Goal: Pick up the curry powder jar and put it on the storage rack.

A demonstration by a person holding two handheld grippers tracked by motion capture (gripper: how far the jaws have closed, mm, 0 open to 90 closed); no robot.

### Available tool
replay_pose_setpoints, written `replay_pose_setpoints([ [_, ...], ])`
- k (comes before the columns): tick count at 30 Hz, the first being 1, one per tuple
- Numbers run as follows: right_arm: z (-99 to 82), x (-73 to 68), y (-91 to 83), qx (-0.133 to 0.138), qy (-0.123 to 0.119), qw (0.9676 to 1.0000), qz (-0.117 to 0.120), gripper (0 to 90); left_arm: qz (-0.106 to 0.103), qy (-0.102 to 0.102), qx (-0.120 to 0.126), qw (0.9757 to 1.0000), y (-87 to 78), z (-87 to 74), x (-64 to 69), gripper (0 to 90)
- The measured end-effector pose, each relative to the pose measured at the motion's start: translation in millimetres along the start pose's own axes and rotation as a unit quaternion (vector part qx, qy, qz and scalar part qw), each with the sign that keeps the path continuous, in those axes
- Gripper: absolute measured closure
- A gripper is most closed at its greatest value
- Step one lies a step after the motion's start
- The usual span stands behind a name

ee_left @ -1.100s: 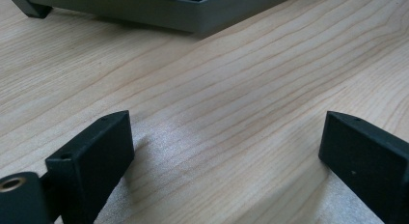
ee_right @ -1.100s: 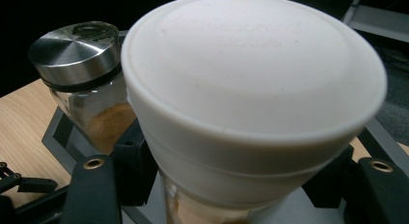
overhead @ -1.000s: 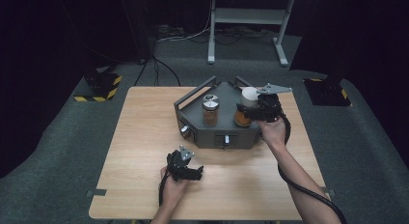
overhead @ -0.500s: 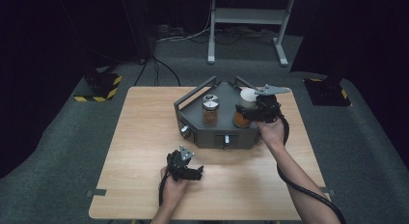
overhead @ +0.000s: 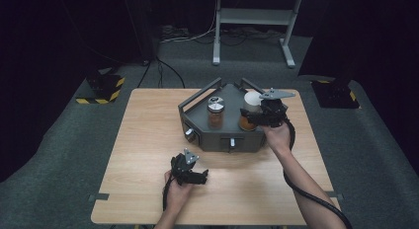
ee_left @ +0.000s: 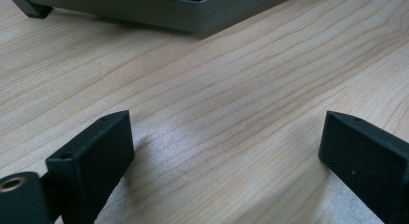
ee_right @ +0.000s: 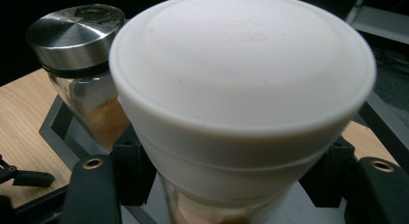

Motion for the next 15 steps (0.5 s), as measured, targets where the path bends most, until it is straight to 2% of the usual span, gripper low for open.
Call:
replay_pose_setpoints([
  [15,-0.8,-0.3,-0.3,0.001,0.001,1.0,0.0,33.5,0.0,-0.001,0.0,1.0,0.0,0.0,0.1,5.4],
])
Point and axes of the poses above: each handheld gripper's, and its own axes: y roughly forward along the jaws, z roughly out of its top, x roughly to its right, the point moved 7 cm from there along y, roughly forward along the jaws, and after that the axes turned 2 degrees about -x, right-handed, at the moved point
